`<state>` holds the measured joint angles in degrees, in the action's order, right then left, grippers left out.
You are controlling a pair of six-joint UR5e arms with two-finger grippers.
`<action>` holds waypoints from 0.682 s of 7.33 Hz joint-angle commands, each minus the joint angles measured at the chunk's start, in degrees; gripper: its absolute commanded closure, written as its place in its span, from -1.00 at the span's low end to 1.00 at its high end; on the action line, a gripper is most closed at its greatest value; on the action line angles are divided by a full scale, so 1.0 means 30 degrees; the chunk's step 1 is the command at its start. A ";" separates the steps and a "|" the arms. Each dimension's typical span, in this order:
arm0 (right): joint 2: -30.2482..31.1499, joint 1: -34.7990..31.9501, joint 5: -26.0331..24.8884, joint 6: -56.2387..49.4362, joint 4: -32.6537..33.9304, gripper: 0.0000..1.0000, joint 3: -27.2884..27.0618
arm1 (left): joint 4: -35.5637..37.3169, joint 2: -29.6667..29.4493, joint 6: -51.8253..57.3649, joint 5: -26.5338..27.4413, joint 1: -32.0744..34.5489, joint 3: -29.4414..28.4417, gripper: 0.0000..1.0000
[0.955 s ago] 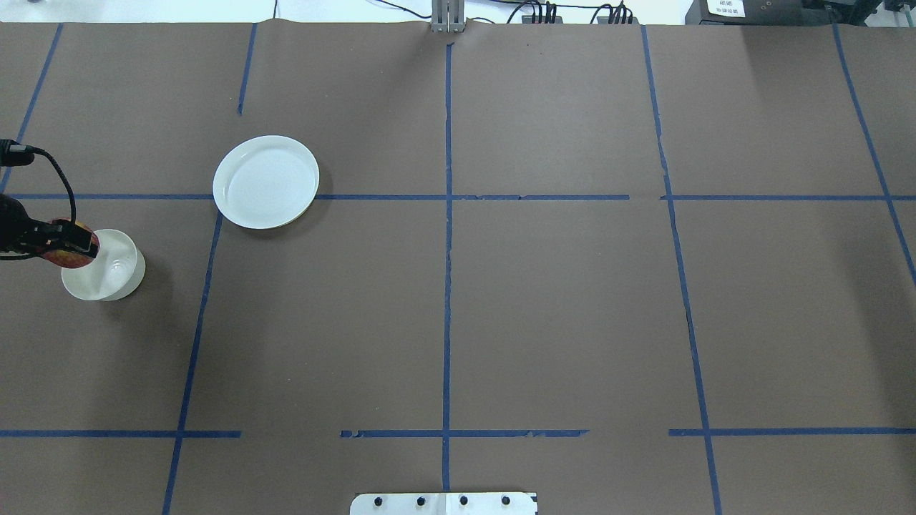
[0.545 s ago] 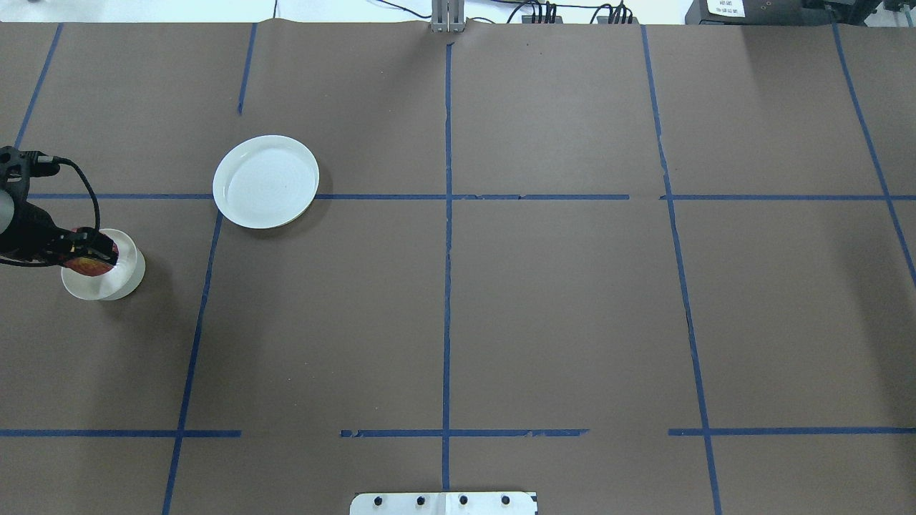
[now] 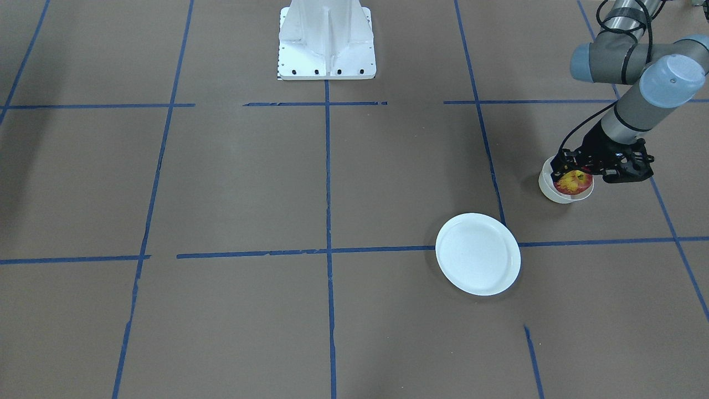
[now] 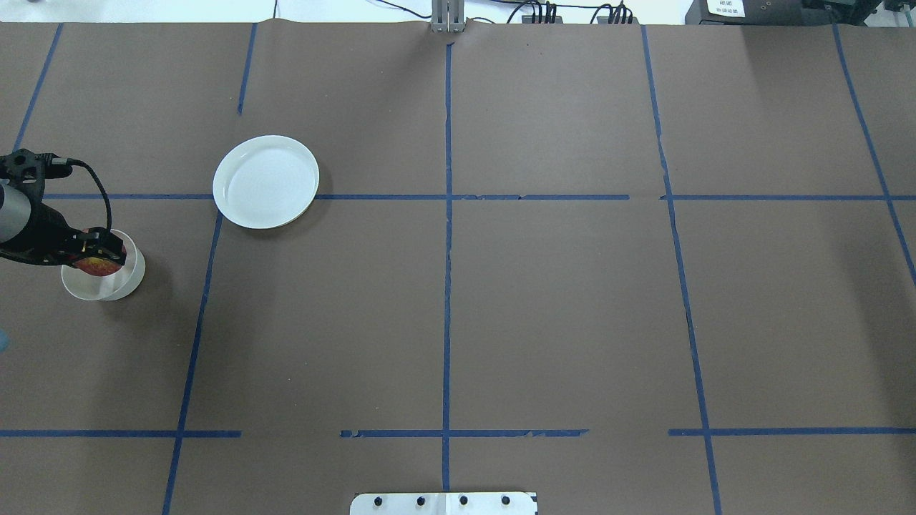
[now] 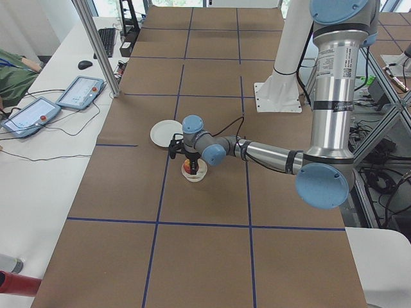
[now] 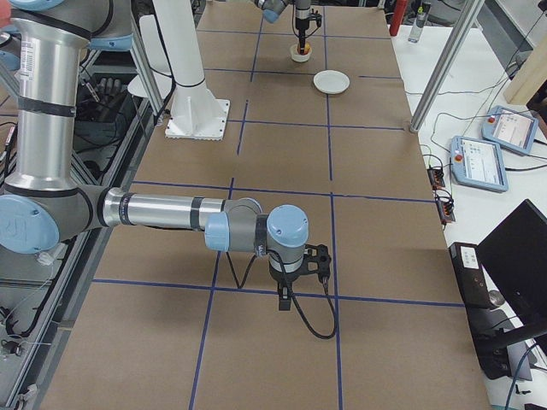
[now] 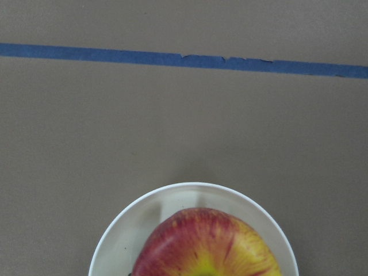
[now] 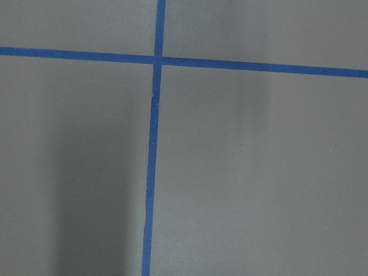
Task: Move apple from plate to bowl
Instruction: 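Lower the apple into the bowl and open the left gripper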
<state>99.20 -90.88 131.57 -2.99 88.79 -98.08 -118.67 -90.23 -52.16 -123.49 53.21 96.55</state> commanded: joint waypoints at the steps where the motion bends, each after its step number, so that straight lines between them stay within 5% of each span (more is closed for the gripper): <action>1: 0.0011 0.0000 0.0000 0.0000 -0.0008 -1.00 0.0000 | -0.0022 -0.0011 0.0103 0.0002 -0.0012 -0.0044 -0.52; 3: 0.0011 0.0000 0.0000 0.0000 -0.0008 -1.00 0.0000 | -0.0022 0.0018 0.0103 0.0002 -0.0012 -0.0014 -0.93; 5: -0.0018 0.0000 0.0000 0.0000 -0.0008 -1.00 0.0000 | 0.0007 0.0105 0.0132 -0.0027 -0.0012 0.0160 -0.97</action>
<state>99.20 -90.88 131.57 -2.99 88.77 -98.09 -118.69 -90.09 -51.83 -123.54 53.17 96.74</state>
